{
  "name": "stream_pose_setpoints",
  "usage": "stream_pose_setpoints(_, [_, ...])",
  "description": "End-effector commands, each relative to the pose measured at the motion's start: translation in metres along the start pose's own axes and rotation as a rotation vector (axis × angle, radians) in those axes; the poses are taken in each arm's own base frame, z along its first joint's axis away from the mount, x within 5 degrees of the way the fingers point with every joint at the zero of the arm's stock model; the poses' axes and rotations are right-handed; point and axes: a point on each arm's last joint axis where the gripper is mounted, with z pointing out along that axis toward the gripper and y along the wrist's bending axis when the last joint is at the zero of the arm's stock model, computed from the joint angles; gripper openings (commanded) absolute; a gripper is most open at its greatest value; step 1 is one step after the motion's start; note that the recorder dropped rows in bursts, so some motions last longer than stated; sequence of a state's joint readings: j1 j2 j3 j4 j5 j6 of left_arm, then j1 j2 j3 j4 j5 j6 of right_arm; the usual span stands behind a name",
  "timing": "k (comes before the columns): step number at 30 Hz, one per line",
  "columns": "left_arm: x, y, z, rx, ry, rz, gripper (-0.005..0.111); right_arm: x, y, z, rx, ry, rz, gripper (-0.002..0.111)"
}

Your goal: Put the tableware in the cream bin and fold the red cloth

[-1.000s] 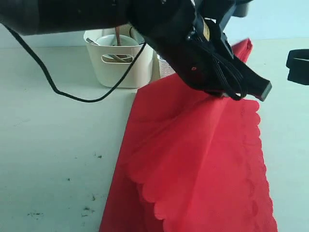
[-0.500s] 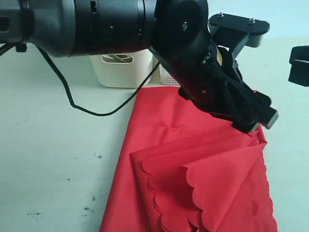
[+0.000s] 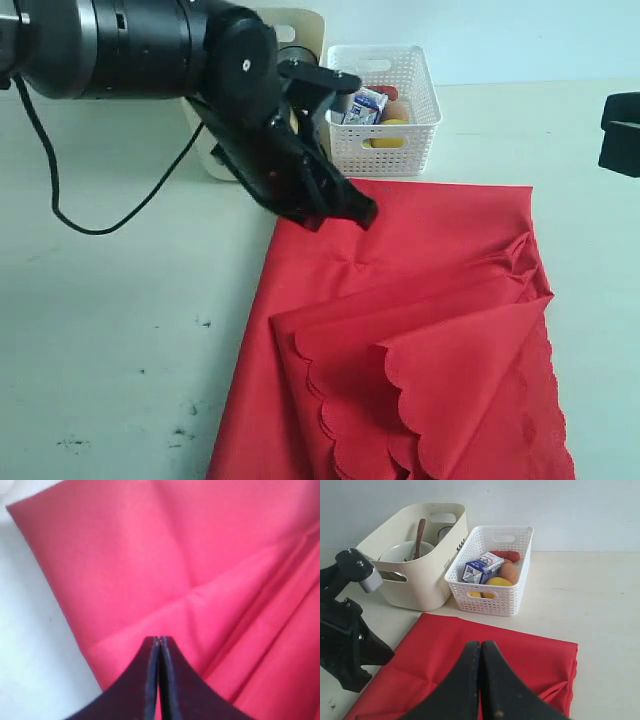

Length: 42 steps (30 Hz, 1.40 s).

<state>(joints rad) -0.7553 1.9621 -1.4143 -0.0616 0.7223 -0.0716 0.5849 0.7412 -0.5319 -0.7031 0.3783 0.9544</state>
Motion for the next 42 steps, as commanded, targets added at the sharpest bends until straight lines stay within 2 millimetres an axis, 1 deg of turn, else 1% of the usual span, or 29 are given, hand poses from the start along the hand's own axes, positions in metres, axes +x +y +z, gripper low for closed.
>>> stream_pose_setpoints(1, [0.021,-0.004,0.027,0.000,0.075,-0.004,0.003,-0.001,0.000,-0.002,-0.002,-0.012,-0.008,0.000])
stream_pose_setpoints(5, [0.035,-0.020,0.051,0.008,0.137,0.034,0.003,-0.001,0.000,-0.002,-0.002,-0.012,-0.008,0.000])
stream_pose_setpoints(8, [0.042,-0.027,0.063,0.008,0.177,0.052,0.003,-0.001,0.000,-0.002,-0.002,-0.012,-0.008,0.000])
stream_pose_setpoints(12, [0.046,-0.038,0.064,0.033,0.202,0.047,0.003,-0.001,0.000,-0.002,-0.003,-0.011,-0.006,0.000])
stream_pose_setpoints(15, [0.050,-0.055,0.062,0.082,0.215,0.032,0.003,-0.001,0.000,-0.002,-0.003,-0.011,-0.006,0.000])
stream_pose_setpoints(17, [0.053,-0.074,0.058,0.141,0.222,0.066,0.003,-0.001,0.000,-0.002,-0.003,-0.011,-0.006,0.000])
stream_pose_setpoints(19, [0.057,-0.099,0.049,0.223,0.210,0.123,0.003,-0.001,0.000,-0.002,-0.002,-0.012,-0.010,0.000])
stream_pose_setpoints(21, [0.059,-0.126,0.034,0.306,0.179,0.196,0.003,-0.001,0.000,-0.002,-0.001,-0.013,-0.014,0.000])
stream_pose_setpoints(23, [0.064,-0.147,0.018,0.340,0.145,0.262,0.003,-0.002,-0.001,-0.002,0.004,-0.020,-0.033,0.000])
stream_pose_setpoints(26, [0.065,-0.162,-0.004,0.350,0.081,0.332,0.003,-0.001,-0.002,-0.002,0.019,-0.017,-0.049,0.000])
stream_pose_setpoints(29, [0.062,-0.161,-0.015,0.330,0.044,0.366,0.003,0.000,-0.004,-0.002,0.044,-0.005,-0.058,0.000])
stream_pose_setpoints(31, [0.058,-0.153,-0.017,0.303,0.030,0.350,0.003,0.000,-0.005,-0.002,0.053,0.001,-0.058,0.000])
stream_pose_setpoints(34, [0.050,-0.134,-0.012,0.261,0.019,0.319,0.003,0.000,-0.006,-0.002,0.057,0.003,-0.060,0.000])
stream_pose_setpoints(37, [0.051,-0.127,-0.007,0.247,0.019,0.312,0.003,0.000,-0.006,-0.002,0.057,0.003,-0.060,0.000])
stream_pose_setpoints(39, [0.051,-0.119,-0.004,0.218,0.030,0.309,0.003,0.000,-0.006,-0.002,0.057,0.003,-0.060,0.000])
stream_pose_setpoints(40, [0.051,-0.106,-0.002,0.185,0.045,0.280,0.003,0.000,-0.006,-0.002,0.057,0.003,-0.060,0.000])
stream_pose_setpoints(42, [0.051,-0.077,-0.007,0.115,0.066,0.212,0.003,0.001,-0.006,-0.002,0.064,0.008,-0.060,0.000])
